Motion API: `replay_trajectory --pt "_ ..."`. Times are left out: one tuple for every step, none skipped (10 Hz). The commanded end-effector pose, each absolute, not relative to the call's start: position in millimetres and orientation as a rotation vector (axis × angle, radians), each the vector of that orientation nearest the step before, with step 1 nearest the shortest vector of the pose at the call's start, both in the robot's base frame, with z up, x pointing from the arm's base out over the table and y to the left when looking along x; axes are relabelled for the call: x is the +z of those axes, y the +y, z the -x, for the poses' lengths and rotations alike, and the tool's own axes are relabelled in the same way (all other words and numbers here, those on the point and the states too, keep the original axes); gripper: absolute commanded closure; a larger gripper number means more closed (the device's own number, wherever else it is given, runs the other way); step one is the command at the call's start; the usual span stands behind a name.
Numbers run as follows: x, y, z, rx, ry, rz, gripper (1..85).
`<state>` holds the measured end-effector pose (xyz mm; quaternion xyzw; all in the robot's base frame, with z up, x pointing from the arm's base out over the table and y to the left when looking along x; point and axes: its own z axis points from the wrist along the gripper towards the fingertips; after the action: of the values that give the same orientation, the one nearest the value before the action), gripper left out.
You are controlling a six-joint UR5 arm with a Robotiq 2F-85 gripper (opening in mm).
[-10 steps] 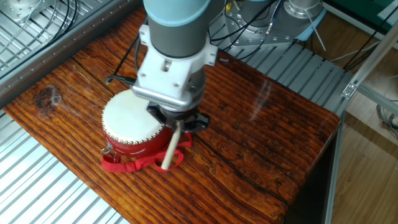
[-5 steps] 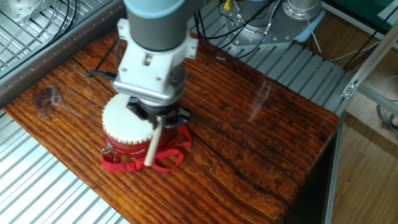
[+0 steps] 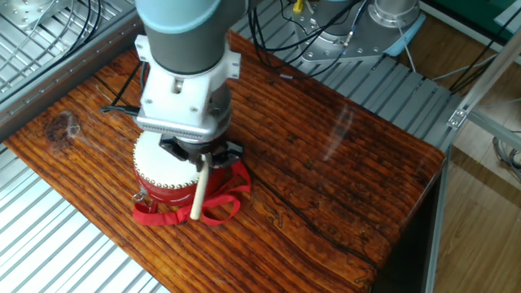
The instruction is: Play the drum
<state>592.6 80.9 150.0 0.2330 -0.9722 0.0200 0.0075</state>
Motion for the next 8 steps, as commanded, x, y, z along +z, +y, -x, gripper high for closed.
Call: replay_trajectory --pt "150 99 -596 -0.055 -3.100 -0.542 84.7" --pt "150 95 -596 -0.033 -3.096 -0.563 84.7" --pt "150 95 -597 -0.030 -3.093 -0.592 84.7" --pt "150 90 -598 -0.017 -3.086 -0.605 84.7" --pt "150 59 -615 0.046 -3.071 -0.619 84.7" --pt "147 43 -627 0.064 -3.055 -0.630 84.7" --pt "143 32 -633 0.061 -3.042 -0.659 84.7" --pt "141 21 -633 0.084 -3.024 -0.691 84.7"
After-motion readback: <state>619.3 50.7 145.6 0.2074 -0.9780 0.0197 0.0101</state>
